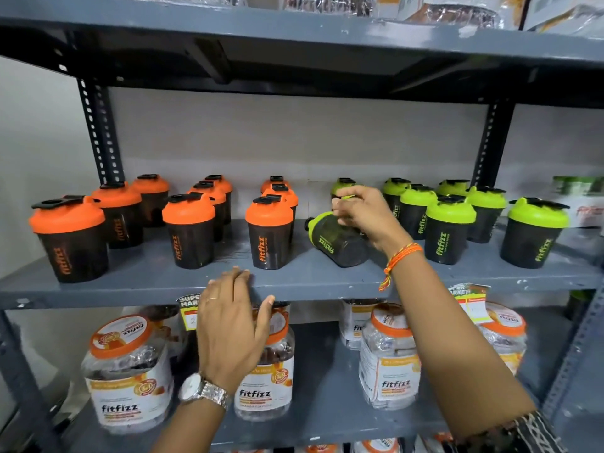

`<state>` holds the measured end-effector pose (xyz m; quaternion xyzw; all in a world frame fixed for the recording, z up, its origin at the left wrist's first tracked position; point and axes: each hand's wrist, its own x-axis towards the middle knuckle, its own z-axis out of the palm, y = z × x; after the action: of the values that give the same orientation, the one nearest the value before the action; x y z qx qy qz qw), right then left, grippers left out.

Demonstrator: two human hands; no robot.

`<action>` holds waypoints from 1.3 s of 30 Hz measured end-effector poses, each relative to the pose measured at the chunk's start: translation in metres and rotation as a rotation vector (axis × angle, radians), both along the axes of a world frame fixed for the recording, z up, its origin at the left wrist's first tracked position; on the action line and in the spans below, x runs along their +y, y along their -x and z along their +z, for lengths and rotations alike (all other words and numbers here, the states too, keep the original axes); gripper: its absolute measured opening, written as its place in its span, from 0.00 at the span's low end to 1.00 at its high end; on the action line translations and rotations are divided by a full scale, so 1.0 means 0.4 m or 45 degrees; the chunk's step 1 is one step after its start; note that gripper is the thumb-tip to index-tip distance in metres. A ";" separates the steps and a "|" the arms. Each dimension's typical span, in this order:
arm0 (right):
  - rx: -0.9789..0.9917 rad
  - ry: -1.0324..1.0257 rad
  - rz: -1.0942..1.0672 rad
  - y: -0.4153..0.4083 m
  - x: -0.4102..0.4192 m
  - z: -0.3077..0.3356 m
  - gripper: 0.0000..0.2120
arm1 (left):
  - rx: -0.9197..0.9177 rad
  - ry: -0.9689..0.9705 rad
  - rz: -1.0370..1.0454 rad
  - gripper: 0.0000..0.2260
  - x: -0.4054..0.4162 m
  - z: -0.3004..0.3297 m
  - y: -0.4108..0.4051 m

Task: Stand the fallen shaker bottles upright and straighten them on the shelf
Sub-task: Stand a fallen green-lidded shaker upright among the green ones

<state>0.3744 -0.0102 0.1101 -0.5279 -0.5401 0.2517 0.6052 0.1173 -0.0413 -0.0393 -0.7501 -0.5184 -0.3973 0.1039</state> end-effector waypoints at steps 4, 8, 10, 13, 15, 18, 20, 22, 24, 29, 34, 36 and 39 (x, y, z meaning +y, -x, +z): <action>-0.287 0.072 -0.322 -0.056 0.018 -0.018 0.11 | -0.061 -0.105 -0.182 0.19 -0.040 -0.018 -0.082; -0.490 0.358 -0.317 -0.046 0.009 -0.036 0.23 | 0.061 -0.120 -0.261 0.22 -0.034 -0.027 -0.151; -0.494 0.489 -0.260 -0.039 0.008 -0.040 0.29 | 0.131 -0.126 -0.268 0.24 -0.027 -0.036 -0.172; -0.484 0.584 -0.224 -0.030 -0.001 -0.040 0.33 | 0.164 -0.136 -0.270 0.25 -0.017 -0.047 -0.175; -0.408 0.595 -0.195 -0.024 -0.005 -0.039 0.29 | 0.210 -0.150 -0.251 0.26 -0.013 -0.051 -0.165; -0.333 0.620 -0.164 -0.027 -0.012 -0.035 0.26 | 0.238 -0.156 -0.225 0.26 -0.013 -0.056 -0.167; -0.310 0.640 -0.162 -0.034 -0.016 -0.033 0.26 | 0.224 -0.140 -0.213 0.26 -0.016 -0.057 -0.173; -0.217 0.669 -0.147 -0.044 -0.026 -0.029 0.29 | 0.204 -0.132 -0.208 0.26 -0.018 -0.057 -0.179; -0.063 0.692 -0.094 -0.062 -0.040 -0.027 0.28 | 0.200 -0.133 -0.209 0.26 -0.019 -0.057 -0.180; 0.348 0.615 0.111 -0.124 -0.080 -0.034 0.23 | 0.220 -0.125 -0.195 0.26 -0.021 -0.057 -0.178; 0.398 0.477 0.153 -0.162 -0.100 -0.041 0.15 | 0.211 -0.114 -0.179 0.26 -0.023 -0.056 -0.181; 0.358 0.402 0.133 -0.170 -0.104 -0.050 0.11 | 0.200 -0.107 -0.171 0.26 -0.026 -0.056 -0.188; 0.307 0.263 0.170 -0.176 -0.098 -0.077 0.09 | 0.191 -0.102 -0.166 0.26 -0.028 -0.057 -0.192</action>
<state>0.4447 -0.0493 0.0793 -0.5162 -0.4688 0.4071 0.5899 0.1939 -0.0524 -0.0622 -0.8052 -0.4429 -0.3663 0.1462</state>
